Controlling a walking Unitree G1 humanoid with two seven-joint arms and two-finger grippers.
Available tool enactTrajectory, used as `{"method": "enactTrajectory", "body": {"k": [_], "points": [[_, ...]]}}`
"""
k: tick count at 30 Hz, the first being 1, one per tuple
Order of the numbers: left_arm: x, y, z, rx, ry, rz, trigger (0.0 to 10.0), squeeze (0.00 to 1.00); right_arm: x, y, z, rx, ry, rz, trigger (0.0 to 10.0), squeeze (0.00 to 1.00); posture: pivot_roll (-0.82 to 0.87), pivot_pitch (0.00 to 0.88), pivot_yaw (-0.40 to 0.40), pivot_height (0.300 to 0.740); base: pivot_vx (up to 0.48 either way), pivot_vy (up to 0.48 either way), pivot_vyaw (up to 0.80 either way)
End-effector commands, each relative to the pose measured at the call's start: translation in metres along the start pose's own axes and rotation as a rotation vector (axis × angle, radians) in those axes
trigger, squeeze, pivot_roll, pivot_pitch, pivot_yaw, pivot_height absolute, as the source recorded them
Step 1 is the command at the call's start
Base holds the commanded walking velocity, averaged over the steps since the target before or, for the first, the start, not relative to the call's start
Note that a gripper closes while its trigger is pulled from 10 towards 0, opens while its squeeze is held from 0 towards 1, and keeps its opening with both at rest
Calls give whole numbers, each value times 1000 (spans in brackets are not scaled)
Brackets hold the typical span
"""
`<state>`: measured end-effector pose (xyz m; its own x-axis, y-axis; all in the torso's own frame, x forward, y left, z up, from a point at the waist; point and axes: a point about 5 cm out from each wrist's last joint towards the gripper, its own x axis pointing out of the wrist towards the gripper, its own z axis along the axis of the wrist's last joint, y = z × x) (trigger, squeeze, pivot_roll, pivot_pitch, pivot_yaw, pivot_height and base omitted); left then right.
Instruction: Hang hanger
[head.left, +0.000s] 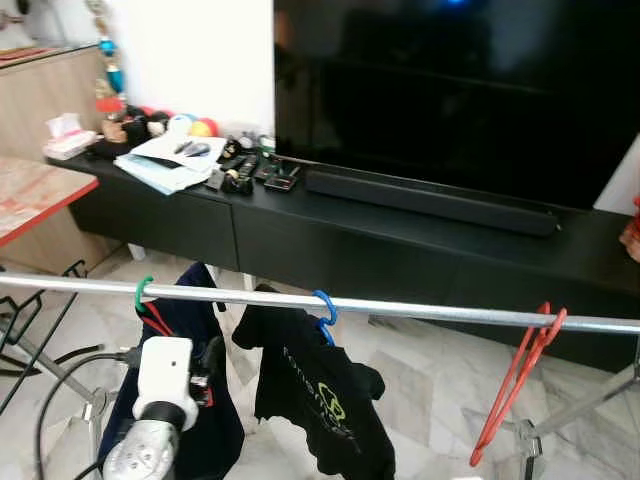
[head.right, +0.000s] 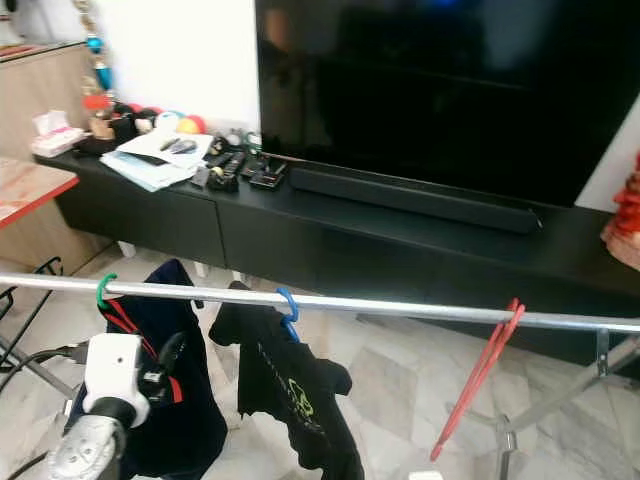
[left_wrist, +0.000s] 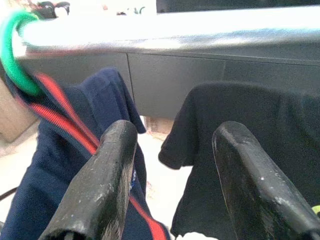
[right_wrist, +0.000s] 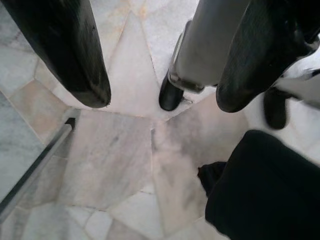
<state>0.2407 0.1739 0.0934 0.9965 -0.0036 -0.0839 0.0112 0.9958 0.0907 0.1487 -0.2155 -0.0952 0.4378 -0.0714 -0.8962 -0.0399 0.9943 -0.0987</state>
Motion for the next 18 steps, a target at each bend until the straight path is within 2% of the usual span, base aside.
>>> {"method": "enactTrajectory", "body": {"k": [1, 14, 18], "points": [[-1, 5, 3, 14, -16, 2, 10000, 0, 1, 5, 8, 5, -21, 11, 10000, 0, 120, 0, -45, 740, 0, 0, 0], [-11, 3, 12, 54, -39, -36, 10000, 0, 1, 5, 9, -3, -17, 13, 10000, 0, 137, 0, -48, 740, 0, 0, 0], [-20, 0, 19, 76, -18, -144, 10000, 0, 1, 5, 9, -9, -17, 14, 10000, 0, 142, 0, -46, 740, 0, 0, 0]]}}
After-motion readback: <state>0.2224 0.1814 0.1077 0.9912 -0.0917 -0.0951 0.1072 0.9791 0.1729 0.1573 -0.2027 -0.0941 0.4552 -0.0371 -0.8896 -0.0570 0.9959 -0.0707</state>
